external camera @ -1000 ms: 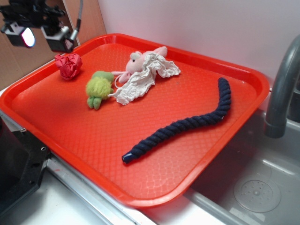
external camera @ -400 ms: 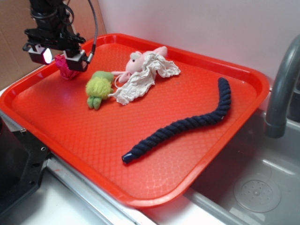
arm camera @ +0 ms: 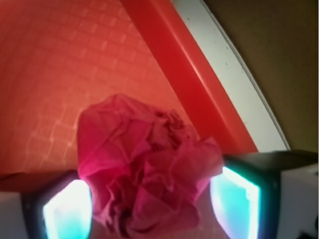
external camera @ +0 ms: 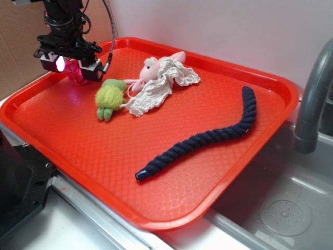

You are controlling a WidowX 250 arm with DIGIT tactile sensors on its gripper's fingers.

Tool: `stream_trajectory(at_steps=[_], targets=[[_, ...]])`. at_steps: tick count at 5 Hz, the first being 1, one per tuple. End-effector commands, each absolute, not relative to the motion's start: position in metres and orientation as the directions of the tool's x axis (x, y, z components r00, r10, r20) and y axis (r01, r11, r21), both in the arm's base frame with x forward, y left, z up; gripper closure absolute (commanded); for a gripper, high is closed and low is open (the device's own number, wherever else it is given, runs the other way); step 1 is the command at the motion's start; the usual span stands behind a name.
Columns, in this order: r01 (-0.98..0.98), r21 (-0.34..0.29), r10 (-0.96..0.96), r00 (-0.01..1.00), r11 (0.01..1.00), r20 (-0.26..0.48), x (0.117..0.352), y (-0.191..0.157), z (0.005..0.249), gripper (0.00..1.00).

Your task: Grab the red paper.

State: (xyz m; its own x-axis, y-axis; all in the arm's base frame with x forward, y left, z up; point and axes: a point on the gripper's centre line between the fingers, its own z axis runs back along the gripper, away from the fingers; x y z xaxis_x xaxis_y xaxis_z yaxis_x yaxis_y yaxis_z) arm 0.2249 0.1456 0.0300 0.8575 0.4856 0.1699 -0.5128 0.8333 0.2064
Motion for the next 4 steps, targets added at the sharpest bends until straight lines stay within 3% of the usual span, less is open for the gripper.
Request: stream_trajectory(at_steps=[1,4], targets=[[-0.513,0.214,0.471,0.854,0.831,0.219,0.2376,0.1567,0.0360,1.00],[-0.440,0.212,0.407,0.895,0.873,0.183,0.2369,0.1472,0.0379,1.00]])
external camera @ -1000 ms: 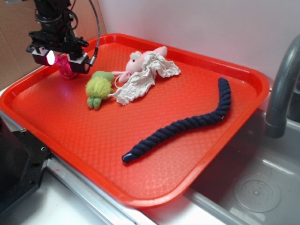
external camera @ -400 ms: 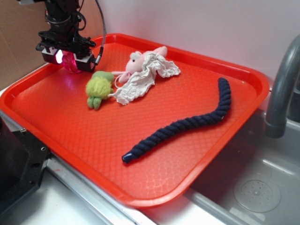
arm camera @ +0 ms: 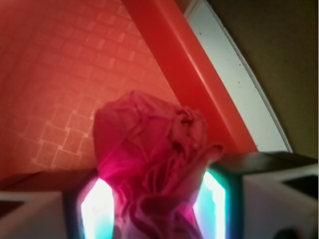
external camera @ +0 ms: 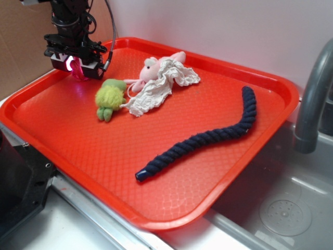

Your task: Grab the red paper.

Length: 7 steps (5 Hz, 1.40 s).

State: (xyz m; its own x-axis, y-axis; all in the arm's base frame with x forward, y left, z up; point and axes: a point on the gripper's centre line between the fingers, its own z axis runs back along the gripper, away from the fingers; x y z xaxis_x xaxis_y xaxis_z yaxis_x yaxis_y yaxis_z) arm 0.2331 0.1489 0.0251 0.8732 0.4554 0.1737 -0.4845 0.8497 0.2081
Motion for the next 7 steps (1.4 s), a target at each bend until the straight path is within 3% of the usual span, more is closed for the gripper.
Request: stream_trajectory(at_steps=[1,2,4,5,6,7], targets=[[-0.405,0.214,0.386,0.914,0.889,0.127,0.233,0.126,0.063,1.00],[-0.302,0.166,0.299,0.953,0.939,0.043,0.224,0.094,0.099,1.00],[-0.040,-0.007,0.040,0.999,0.999,-0.020,0.193,0.030,0.154,1.00],[0.043,-0.029,-0.044,0.999,0.999,-0.012,0.167,0.004,0.175,1.00],[0.074,-0.022,-0.073,0.996,0.997,0.046,0.140,-0.007,0.185,1.00],[0.124,0.010,-0.125,0.990,0.992,0.070,0.144,-0.006,0.178,1.00]])
